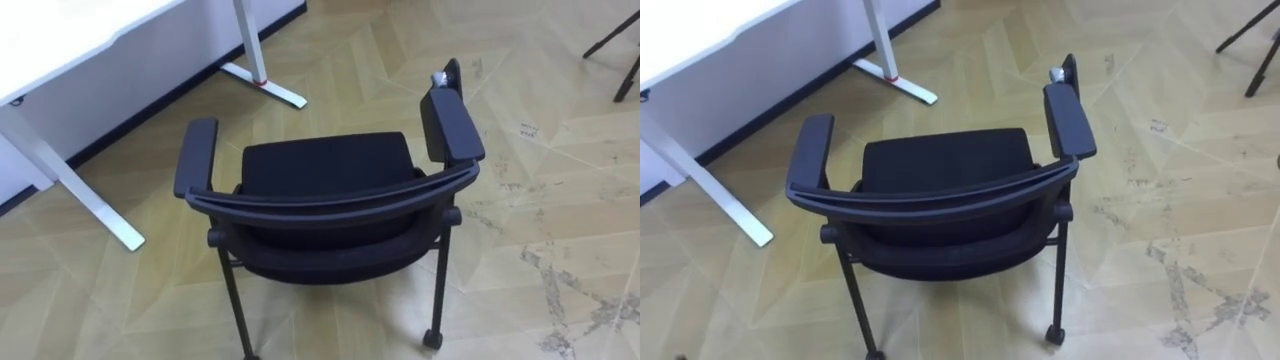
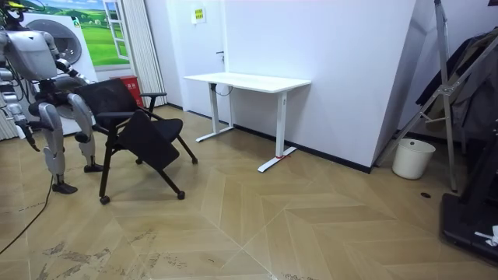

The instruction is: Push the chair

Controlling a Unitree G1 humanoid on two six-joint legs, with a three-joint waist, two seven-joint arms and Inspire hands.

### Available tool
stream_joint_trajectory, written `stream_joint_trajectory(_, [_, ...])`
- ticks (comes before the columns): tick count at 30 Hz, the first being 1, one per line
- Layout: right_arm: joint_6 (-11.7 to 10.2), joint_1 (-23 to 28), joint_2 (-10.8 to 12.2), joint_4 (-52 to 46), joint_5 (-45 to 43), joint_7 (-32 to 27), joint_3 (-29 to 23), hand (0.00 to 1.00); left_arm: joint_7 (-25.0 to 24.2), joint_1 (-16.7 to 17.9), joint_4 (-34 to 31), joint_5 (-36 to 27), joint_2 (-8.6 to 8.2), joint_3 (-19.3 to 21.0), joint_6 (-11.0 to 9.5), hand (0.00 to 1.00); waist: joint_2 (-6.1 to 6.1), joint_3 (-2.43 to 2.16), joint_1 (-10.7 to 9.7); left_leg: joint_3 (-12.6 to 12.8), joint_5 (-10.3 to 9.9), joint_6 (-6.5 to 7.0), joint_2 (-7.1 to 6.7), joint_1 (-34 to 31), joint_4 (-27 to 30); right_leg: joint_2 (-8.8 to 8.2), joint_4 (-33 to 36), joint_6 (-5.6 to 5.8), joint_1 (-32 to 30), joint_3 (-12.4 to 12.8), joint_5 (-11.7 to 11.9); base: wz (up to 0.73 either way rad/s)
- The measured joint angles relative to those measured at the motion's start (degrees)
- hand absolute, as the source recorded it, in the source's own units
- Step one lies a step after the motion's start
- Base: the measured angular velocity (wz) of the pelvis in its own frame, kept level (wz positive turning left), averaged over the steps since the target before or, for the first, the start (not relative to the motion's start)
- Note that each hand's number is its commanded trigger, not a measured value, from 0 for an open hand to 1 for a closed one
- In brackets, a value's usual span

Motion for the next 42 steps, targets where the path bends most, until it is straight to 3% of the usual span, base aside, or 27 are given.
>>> stream_joint_trajectory(6, [0.01, -0.72, -0.74, 0.53, -0.71, 0.03, 0.04, 0.00, 2.29, -2.35, -5.94, 10.00, 1.51, -0.08, 0.33, 0.00, 0.72, -0.13, -0.13, -0.09, -0.22, 0.06, -0.01, -0.29, 0.23, 0.01, 0.10, -0.01, -0.12, -0.03, 0.00, 0.01])
stream_joint_trajectory(11, [0.02, -1.40, -1.18, 0.38, -1.00, -1.15, 0.05, 0.00, 5.00, -2.41, -17.12, 18.17, 2.93, -0.52, 0.46, 0.00, 1.12, -0.27, -0.14, -0.17, -0.32, 0.04, -0.01, -0.91, 0.32, 0.01, 0.04, -0.01, -0.54, -0.19, 0.00, 0.02])
stream_joint_trajectory(17, [0.00, -1.96, -1.20, 0.37, -1.34, -0.53, 0.07, 0.00, 4.73, -2.44, -26.29, 30.01, 3.02, -2.88, 1.61, 0.00, 1.05, -0.27, -0.40, -0.37, -0.32, 0.03, -0.02, -0.75, 0.21, 0.10, -0.02, -0.02, -0.38, -0.20, 0.01, 0.00])
stream_joint_trajectory(23, [0.00, -1.98, -1.24, 0.38, -1.13, 0.12, 0.13, 0.00, 4.56, -2.43, -34.33, 33.80, 3.03, -4.86, 2.44, 0.00, 0.57, -0.28, -0.76, -0.45, -0.32, 0.03, -0.02, -0.86, 0.31, 0.09, 0.03, -0.03, -0.42, -0.36, 0.01, 0.00])
stream_joint_trajectory(28, [-0.01, -1.92, -1.35, 0.62, -1.48, 0.19, 2.17, 0.00, 4.26, -2.43, -35.05, 37.10, 3.04, -7.13, 2.99, 0.00, 0.07, -0.09, -1.60, -0.50, -0.32, 0.03, -0.02, -1.01, 0.53, 0.08, 0.08, -0.04, -0.47, -0.29, 0.02, 0.00])
stream_joint_trajectory(33, [-0.05, -2.17, -1.25, 1.35, -0.63, 0.68, 2.21, 0.00, 2.58, -2.43, -37.89, 42.66, 3.07, -8.21, 3.07, 0.00, -0.24, -0.33, -1.82, -0.61, -0.33, 0.05, -0.01, -2.08, 0.90, 0.07, 0.12, -0.12, -0.97, -0.35, 0.13, 0.01])
stream_joint_trajectory(42, [-0.49, -3.50, -1.27, 2.28, -0.47, 1.43, 2.73, 0.00, -3.87, -2.61, -47.18, 48.36, 3.95, -14.16, 3.80, 0.00, 1.40, -0.24, -2.80, -1.08, -0.32, 0.06, -0.01, -2.14, 0.93, 0.09, 0.11, -0.16, -0.95, -0.90, 0.21, 0.03])
